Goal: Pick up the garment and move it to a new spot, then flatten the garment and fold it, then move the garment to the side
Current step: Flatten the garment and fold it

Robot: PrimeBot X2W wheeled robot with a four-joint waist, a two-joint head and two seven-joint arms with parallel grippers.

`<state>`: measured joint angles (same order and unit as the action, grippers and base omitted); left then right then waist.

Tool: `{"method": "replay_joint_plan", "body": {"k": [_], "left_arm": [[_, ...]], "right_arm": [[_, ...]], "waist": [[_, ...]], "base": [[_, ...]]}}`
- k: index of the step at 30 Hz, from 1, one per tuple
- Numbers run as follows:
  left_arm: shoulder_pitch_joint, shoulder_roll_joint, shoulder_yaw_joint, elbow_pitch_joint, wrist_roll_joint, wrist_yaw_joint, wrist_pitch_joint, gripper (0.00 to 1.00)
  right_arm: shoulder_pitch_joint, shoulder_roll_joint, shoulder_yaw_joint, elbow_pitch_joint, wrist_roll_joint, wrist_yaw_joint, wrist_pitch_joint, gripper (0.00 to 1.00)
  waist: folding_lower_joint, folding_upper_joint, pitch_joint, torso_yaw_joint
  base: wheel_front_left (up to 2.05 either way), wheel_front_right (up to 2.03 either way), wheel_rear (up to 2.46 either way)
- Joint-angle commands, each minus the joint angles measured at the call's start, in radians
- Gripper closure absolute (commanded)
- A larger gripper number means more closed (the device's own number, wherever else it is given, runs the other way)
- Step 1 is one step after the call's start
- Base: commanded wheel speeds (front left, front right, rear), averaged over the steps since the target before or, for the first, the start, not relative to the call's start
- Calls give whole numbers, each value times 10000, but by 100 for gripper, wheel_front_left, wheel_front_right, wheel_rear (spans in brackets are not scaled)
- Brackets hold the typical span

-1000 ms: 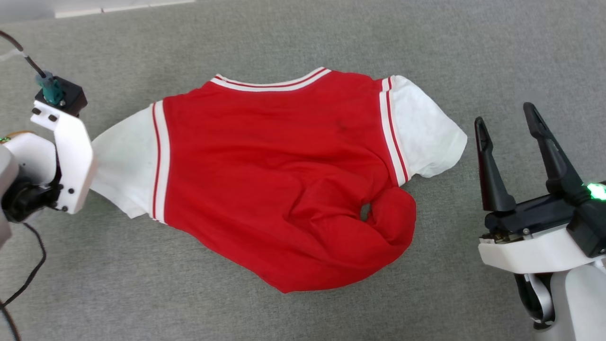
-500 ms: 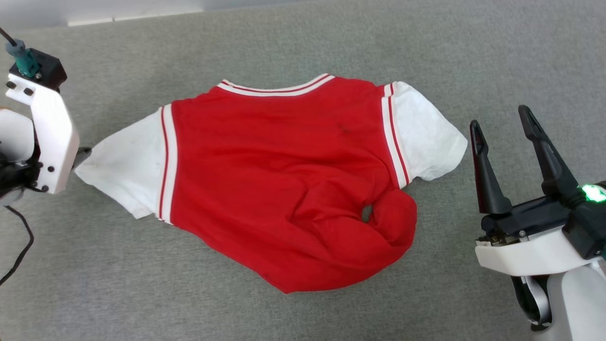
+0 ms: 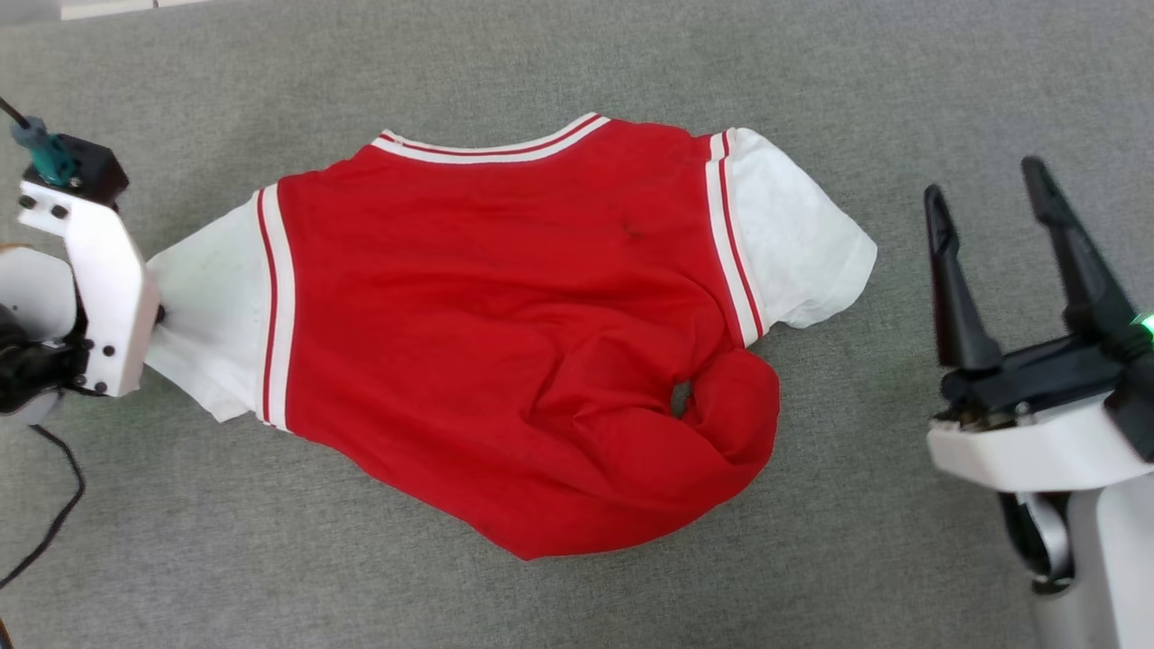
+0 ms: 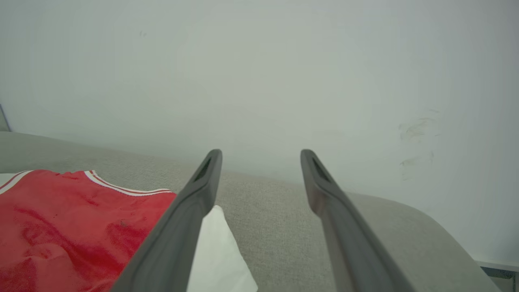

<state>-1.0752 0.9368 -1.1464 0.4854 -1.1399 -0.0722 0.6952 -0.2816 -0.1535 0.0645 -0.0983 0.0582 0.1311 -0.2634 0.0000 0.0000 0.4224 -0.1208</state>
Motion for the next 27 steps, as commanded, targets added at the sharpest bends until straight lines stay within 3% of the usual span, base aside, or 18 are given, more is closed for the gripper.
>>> {"method": "replay_joint_plan", "body": {"k": [1, 6, 10, 14, 21, 27], "left_arm": [[196, -119, -113, -9, 91, -78, -80, 100], [-193, 194, -32, -347, 386, -220, -399, 100], [-271, 318, -6, -795, 594, -251, -697, 100], [-304, 371, -53, -1292, 862, -222, -925, 100], [-424, 121, -103, -2027, 1193, -57, -1178, 100], [-745, -141, -87, -2408, 1489, 17, -1286, 100]], "right_arm": [[-210, -150, -66, -59, -109, -7, -18, 0], [-910, -901, 0, 67, -140, -7, -18, 0], [-1852, -2033, 653, 577, 3, -7, 423, 0], [-3054, -3500, 2240, 1119, 892, -7, 2798, 0], [-5529, -5905, 5555, 1702, 4550, -8, 7935, 0], [-7426, -6781, 7840, 2082, 6957, -7, 10759, 0]], "waist": [[0, 0, -99, 54], [0, 0, -448, 263], [0, 0, -664, 451], [0, 0, -764, 669], [0, 0, -582, 1112], [0, 0, -103, 1499]], "base": [[0, 0, 0], [0, 0, 0], [0, 0, 0], [0, 0, 0], [0, 0, 0], [0, 0, 0]]}}
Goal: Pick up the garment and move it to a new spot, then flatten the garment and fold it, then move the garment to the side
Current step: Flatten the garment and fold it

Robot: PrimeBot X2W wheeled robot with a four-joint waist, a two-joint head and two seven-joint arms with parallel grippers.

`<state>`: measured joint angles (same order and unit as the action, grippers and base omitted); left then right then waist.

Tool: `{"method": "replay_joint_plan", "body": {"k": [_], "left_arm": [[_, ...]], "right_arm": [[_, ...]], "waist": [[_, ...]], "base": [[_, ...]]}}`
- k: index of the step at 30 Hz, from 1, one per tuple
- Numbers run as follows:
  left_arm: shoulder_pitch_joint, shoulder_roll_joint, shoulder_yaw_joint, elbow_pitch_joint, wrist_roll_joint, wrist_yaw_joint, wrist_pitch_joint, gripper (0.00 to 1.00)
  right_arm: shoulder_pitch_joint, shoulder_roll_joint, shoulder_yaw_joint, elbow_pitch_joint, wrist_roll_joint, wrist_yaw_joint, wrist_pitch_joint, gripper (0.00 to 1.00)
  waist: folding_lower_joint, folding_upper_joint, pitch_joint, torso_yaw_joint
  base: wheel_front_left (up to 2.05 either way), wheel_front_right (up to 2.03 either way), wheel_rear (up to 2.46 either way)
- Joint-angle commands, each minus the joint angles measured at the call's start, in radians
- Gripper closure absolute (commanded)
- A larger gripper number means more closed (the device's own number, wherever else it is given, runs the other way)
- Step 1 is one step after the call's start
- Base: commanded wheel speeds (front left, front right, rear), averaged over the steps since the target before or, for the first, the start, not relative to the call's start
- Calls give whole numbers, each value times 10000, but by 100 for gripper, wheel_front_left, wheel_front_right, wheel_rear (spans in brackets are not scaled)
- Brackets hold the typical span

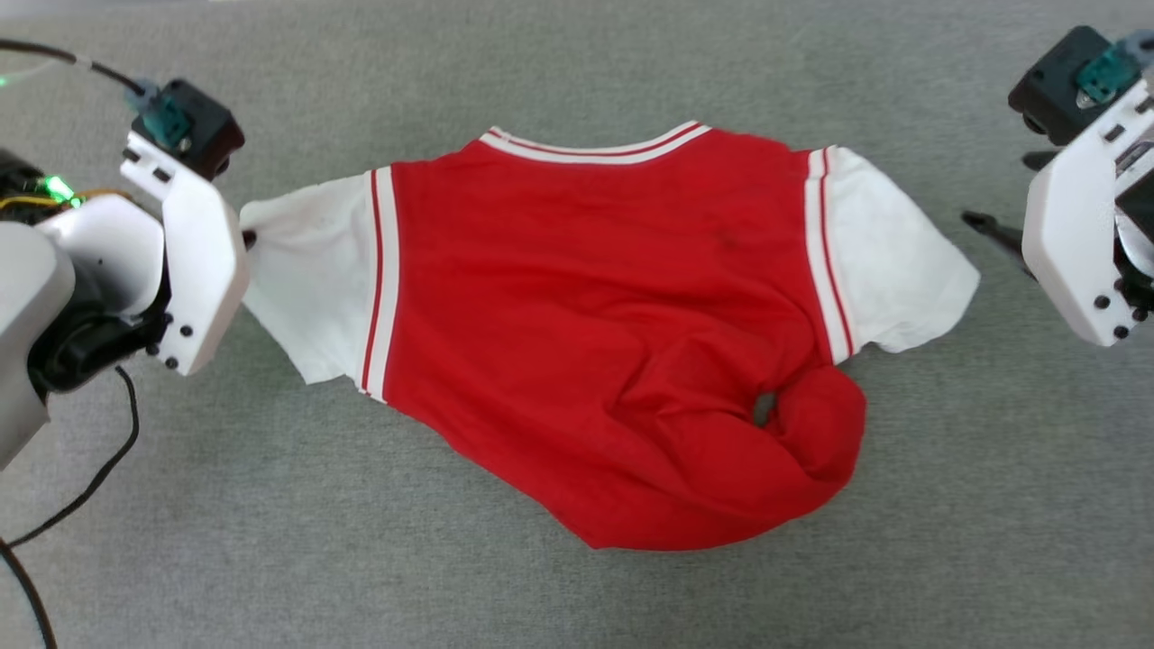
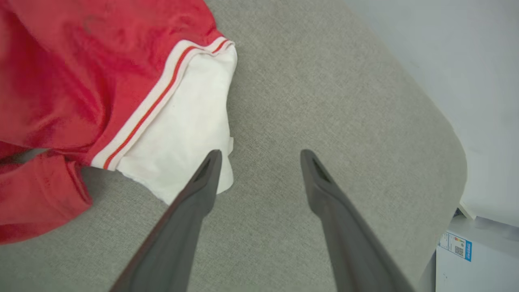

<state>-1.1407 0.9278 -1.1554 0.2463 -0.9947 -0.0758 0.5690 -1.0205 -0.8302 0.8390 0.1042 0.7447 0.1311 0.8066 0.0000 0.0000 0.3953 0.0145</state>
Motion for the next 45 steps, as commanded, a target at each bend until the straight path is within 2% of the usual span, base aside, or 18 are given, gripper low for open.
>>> {"method": "replay_joint_plan", "body": {"k": [1, 6, 10, 13, 17, 18, 19, 24, 25, 26, 29, 36, 37, 39, 45], "left_arm": [[-149, -105, 13, -66, 79, 49, -47, 100], [-467, -277, 85, -208, 270, 31, -187, 100], [-578, -455, 59, -224, 395, -22, -263, 100], [-640, -563, 10, -133, 448, -97, -338, 100], [-595, -592, -30, -32, 435, -119, -389, 100], [-545, -572, -49, 11, 417, -138, -410, 100], [-504, -552, -59, 48, 415, -160, -450, 100], [-362, -487, -29, 145, 500, -200, -881, 100], [-331, -423, 34, 40, 527, -244, -1206, 100], [-352, -393, 66, -17, 586, -243, -1335, 100], [-524, -286, 235, -177, 789, -52, -1791, 100], [-990, -24, 771, -627, 1047, 341, -2536, 100], [-1308, -72, 960, -793, 1288, 528, -2796, 100], [-1645, -136, 1120, -869, 1457, 624, -2938, 100], [-2849, -622, 1606, -655, 1919, 767, -3385, 100]], "right_arm": [[-304, 27, 313, 234, 386, -7, 332, 0], [-1135, 504, 1230, 1281, 994, -7, 777, 0], [-1201, 820, 1691, 1951, 1101, -7, 426, 0], [-635, 1286, 2487, 2840, 1385, -7, -80, 0], [-434, 1503, 2941, 3205, 1494, -7, -594, 0], [-462, 1536, 3023, 3254, 1556, -5, -834, 55], [-553, 1543, 3058, 3287, 1582, -5, -1114, 100], [-1117, 1233, 3011, 3275, 1785, -7, -2471, 100], [-1371, 1045, 2899, 3102, 1866, -7, -3402, 100], [-1409, 967, 2844, 3065, 1877, -7, -3704, 100], [-1510, 745, 2711, 2926, 1997, -7, -4391, 100], [-2021, 378, 2259, 2556, 1804, -7, -5370, 100], [-2399, 367, 1907, 2614, 1534, -7, -5681, 100], [-2694, 439, 1626, 2717, 1307, -7, -5859, 100], [-3885, 867, 855, 3184, 542, -7, -6014, 100]], "waist": [[0, 0, 263, 207], [0, 0, 783, 460], [0, 0, 1022, 595], [0, 0, 1147, 644], [0, 0, 1101, 601], [0, 0, 1045, 562], [0, 0, 968, 517], [0, 0, 344, 315], [0, 0, -119, 225], [0, 0, -264, 207], [0, 0, -631, 130], [0, 0, -1240, -26], [0, 0, -1381, -73], [0, 0, -1410, -92], [0, 0, -1131, -112]], "base": [[0, 0, 0], [0, 0, 0], [0, 0, 0], [0, 0, 0], [0, 0, 0], [0, 0, 0], [0, 0, 0], [0, 0, 0], [0, 0, 0], [0, 0, 0], [0, 0, 0], [0, 0, 0], [0, 0, 0], [0, 0, 0], [0, 0, 0]]}}
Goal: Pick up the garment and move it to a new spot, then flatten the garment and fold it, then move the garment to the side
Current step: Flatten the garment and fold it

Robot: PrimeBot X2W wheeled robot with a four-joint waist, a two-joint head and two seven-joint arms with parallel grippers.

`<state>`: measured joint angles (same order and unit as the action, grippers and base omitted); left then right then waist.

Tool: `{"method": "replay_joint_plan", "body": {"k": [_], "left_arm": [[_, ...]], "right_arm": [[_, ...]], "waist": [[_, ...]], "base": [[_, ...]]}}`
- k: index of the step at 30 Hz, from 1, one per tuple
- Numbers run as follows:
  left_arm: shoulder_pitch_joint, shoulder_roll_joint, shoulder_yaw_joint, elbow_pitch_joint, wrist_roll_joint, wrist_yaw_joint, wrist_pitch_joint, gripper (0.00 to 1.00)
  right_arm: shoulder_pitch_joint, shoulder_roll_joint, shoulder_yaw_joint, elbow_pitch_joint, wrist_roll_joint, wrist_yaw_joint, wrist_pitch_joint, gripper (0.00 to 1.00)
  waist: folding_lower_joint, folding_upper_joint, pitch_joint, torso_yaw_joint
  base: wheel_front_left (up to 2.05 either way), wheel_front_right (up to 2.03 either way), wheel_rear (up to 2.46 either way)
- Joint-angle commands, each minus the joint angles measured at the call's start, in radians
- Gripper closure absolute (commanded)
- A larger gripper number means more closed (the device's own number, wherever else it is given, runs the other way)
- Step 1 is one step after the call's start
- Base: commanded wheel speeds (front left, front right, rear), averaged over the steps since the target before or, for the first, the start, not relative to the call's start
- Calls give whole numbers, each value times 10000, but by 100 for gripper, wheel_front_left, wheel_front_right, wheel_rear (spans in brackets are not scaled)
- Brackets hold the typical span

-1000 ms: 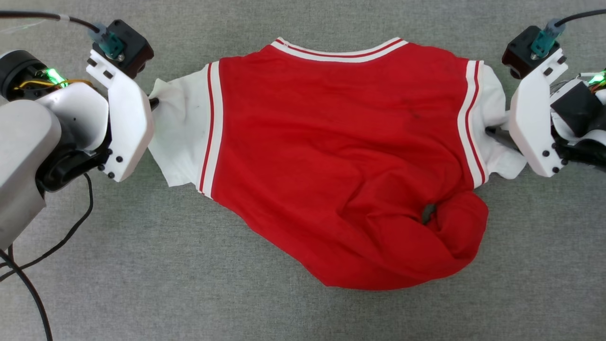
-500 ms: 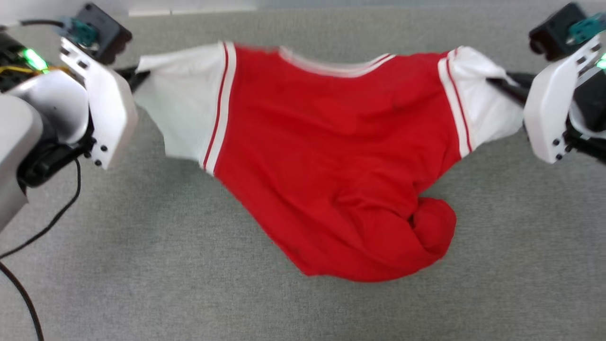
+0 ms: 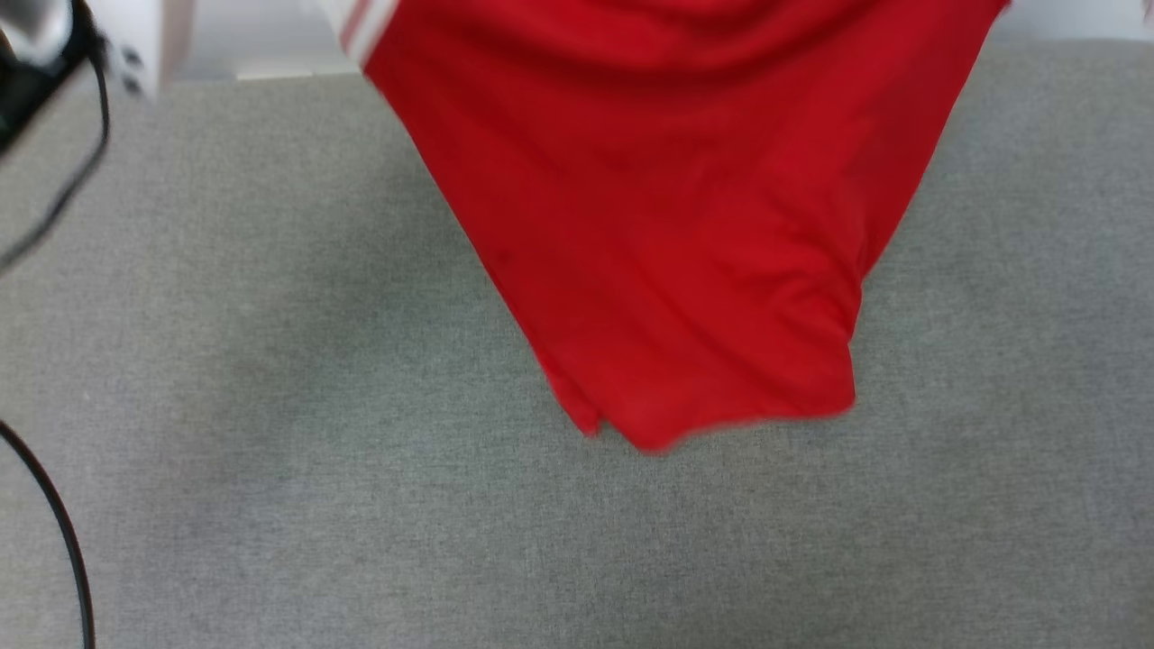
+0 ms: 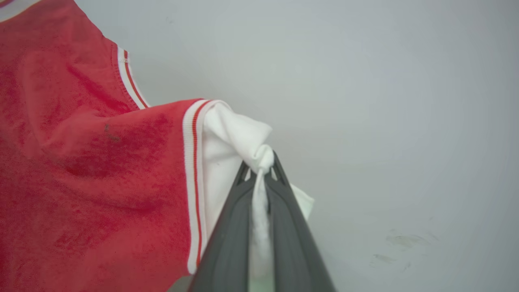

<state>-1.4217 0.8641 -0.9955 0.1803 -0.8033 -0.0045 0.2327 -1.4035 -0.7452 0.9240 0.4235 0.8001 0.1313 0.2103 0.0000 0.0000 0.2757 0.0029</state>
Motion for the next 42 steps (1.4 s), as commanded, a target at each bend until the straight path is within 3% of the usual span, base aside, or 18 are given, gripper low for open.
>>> {"method": "replay_joint_plan", "body": {"k": [1, 16, 24, 33, 42], "left_arm": [[-246, -101, 73, 119, 58, 30, -77, 100], [-4060, -1551, 1292, 2772, 694, -287, -1269, 100], [-4826, -1910, 1502, 3932, 658, -624, -1932, 100], [-3451, -2299, 1160, 4877, 429, -871, -2949, 100], [-116, -2278, 733, 4932, -145, -745, -4101, 100]], "right_arm": [[-304, 109, -125, 126, -185, -10, -93, 100], [-4537, 1739, -1234, 2513, -2402, -10, -466, 100], [-5650, 2328, -1278, 3548, -2852, -10, -850, 100], [-4120, 2674, -392, 4004, -2435, -12, -1755, 100], [-954, 3021, 919, 3919, -1328, -10, -2881, 100]], "waist": [[0, 0, 167, 8], [0, 0, 2228, 141], [0, 0, 3119, 351], [0, 0, 3189, 400], [0, 0, 2027, 156]], "base": [[0, 0, 0], [0, 0, 0], [0, 0, 0], [0, 0, 0], [0, 0, 0]]}}
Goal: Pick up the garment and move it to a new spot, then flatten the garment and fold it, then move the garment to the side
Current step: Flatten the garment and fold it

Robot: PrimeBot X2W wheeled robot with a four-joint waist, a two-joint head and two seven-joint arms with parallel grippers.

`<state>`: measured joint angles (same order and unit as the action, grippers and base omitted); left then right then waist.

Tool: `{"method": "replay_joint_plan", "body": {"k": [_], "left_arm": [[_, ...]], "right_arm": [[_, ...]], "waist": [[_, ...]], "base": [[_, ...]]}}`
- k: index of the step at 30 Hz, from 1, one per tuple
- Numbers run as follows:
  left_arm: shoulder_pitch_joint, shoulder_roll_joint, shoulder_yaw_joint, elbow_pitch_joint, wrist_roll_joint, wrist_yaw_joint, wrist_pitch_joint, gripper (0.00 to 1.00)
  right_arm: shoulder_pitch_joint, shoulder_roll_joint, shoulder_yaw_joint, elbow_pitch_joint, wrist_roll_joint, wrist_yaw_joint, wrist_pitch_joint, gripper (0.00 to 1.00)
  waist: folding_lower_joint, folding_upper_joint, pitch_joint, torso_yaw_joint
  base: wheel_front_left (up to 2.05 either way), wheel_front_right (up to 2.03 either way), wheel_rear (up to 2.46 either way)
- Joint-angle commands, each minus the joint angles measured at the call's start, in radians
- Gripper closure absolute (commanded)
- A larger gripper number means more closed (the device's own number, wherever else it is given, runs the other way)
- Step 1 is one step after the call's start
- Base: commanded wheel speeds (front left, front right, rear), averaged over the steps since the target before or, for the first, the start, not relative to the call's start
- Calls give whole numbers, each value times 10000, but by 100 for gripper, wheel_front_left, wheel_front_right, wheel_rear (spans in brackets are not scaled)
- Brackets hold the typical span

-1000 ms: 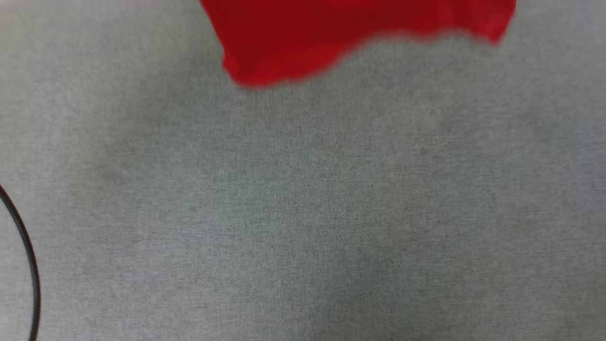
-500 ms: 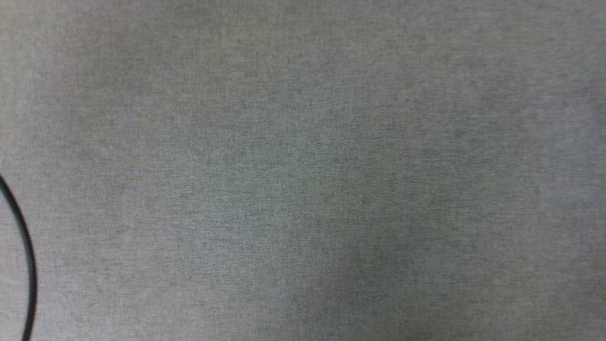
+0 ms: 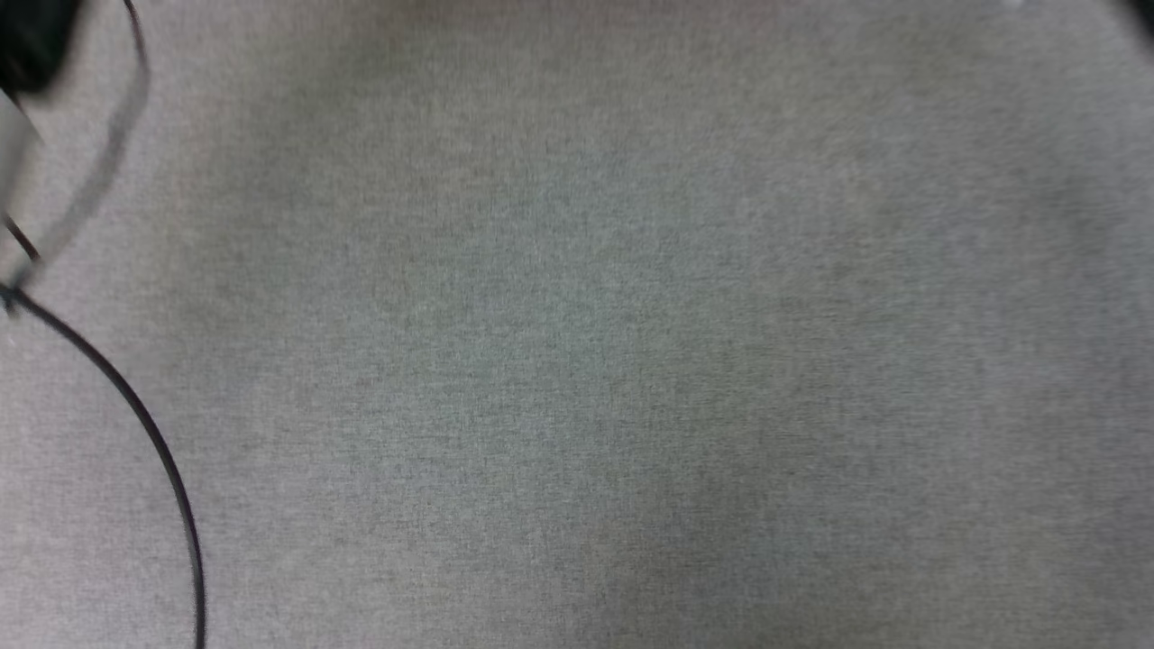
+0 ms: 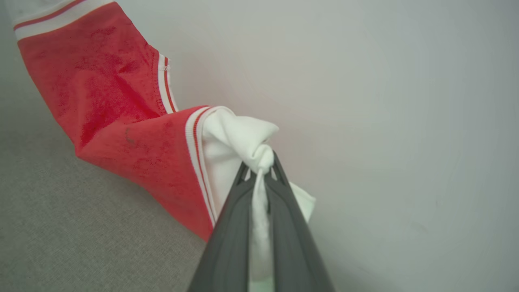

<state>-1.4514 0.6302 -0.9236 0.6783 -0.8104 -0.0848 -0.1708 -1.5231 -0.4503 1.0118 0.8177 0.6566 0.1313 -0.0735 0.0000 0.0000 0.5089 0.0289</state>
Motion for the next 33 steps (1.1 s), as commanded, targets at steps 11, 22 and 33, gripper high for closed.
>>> {"method": "replay_joint_plan", "body": {"k": [11, 22, 33], "left_arm": [[4791, 807, -251, -1720, -1101, 1036, -636, 100], [9980, 2013, 584, -4476, -2635, 3180, -941, 100], [13790, 2348, 1824, -5741, -3093, 4176, -954, 100]], "right_arm": [[3412, -65, 1273, -339, 1206, -10, -1073, 100], [6639, -1182, 1898, -1196, 2065, -9, -1662, 100], [9592, -2155, 1323, -2210, 2234, -10, -1746, 100]], "waist": [[0, 0, -1630, -344], [0, 0, -3154, -438], [0, 0, -4121, -534]], "base": [[0, 0, 0], [0, 0, 0], [0, 0, 0]]}}
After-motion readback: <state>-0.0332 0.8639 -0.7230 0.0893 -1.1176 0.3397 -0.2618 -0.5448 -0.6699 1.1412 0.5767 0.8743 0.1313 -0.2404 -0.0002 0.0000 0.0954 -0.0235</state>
